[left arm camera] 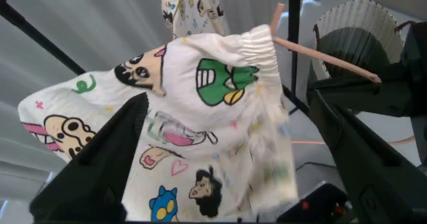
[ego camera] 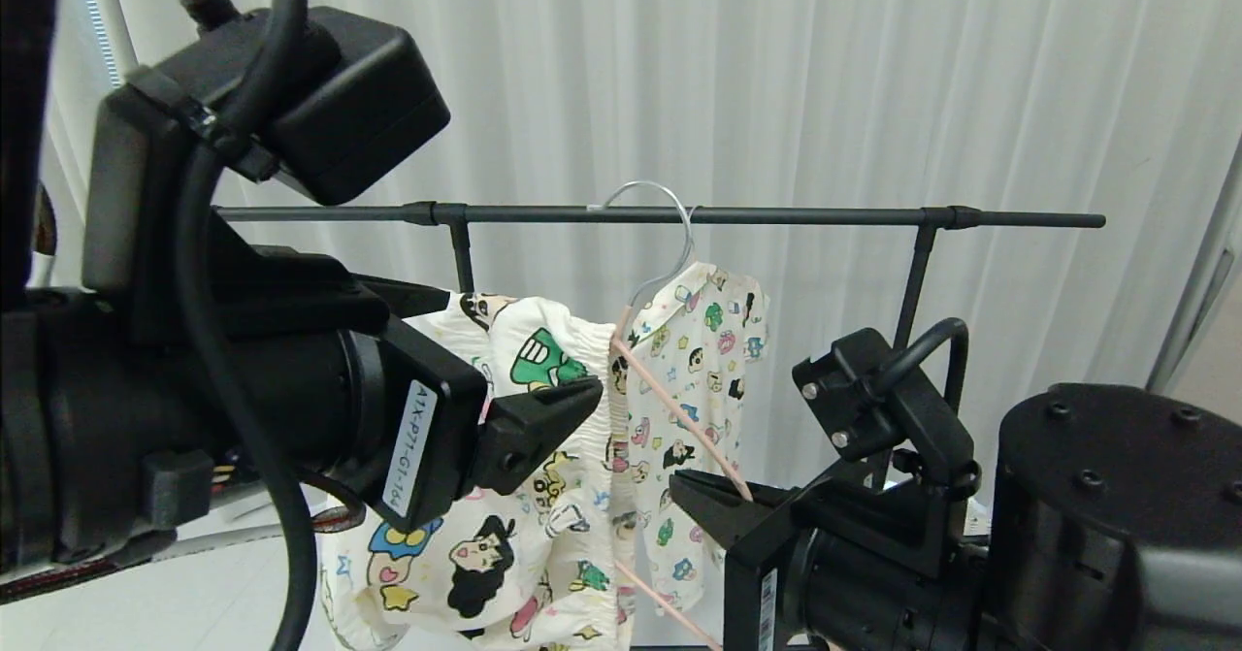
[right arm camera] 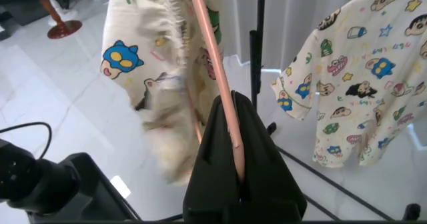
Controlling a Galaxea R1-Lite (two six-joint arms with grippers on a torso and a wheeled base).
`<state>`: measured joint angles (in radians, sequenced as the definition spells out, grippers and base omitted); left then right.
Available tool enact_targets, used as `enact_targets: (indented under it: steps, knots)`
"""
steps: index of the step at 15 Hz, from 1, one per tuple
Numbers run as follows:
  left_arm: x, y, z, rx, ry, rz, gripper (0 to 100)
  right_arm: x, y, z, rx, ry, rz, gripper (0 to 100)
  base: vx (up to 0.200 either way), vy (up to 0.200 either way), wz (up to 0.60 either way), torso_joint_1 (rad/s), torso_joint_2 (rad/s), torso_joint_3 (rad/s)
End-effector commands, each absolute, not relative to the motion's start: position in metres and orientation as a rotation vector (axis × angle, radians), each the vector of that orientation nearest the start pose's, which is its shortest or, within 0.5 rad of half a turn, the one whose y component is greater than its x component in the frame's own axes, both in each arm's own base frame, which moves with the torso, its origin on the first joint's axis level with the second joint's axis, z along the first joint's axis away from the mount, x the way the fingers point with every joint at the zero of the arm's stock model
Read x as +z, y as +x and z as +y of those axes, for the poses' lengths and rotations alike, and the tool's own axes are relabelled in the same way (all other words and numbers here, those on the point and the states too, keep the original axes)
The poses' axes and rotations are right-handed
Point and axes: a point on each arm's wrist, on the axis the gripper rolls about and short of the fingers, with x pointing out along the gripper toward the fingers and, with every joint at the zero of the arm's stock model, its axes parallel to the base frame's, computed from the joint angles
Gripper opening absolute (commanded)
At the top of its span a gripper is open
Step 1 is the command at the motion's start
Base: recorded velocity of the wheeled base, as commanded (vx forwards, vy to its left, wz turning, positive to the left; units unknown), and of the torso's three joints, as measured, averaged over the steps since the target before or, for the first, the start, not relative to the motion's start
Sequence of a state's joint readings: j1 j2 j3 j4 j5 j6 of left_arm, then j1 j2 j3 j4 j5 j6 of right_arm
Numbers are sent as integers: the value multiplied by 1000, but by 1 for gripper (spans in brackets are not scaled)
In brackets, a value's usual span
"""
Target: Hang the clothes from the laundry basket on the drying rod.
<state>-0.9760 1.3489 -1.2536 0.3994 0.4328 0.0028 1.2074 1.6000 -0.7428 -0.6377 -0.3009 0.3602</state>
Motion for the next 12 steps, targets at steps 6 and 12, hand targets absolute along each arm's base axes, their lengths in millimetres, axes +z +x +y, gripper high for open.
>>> enact_targets:
  steps: [6, 12]
  knots:
    - [279, 105, -125, -556, 538, 363, 100, 197, 114, 231, 852, 70, 265, 0, 0, 0, 0, 0, 0, 0]
    - [271, 92, -107, -858, 559, 318, 100, 178, 89, 192, 1043, -111, 256, 0, 0, 0, 0, 0, 0, 0]
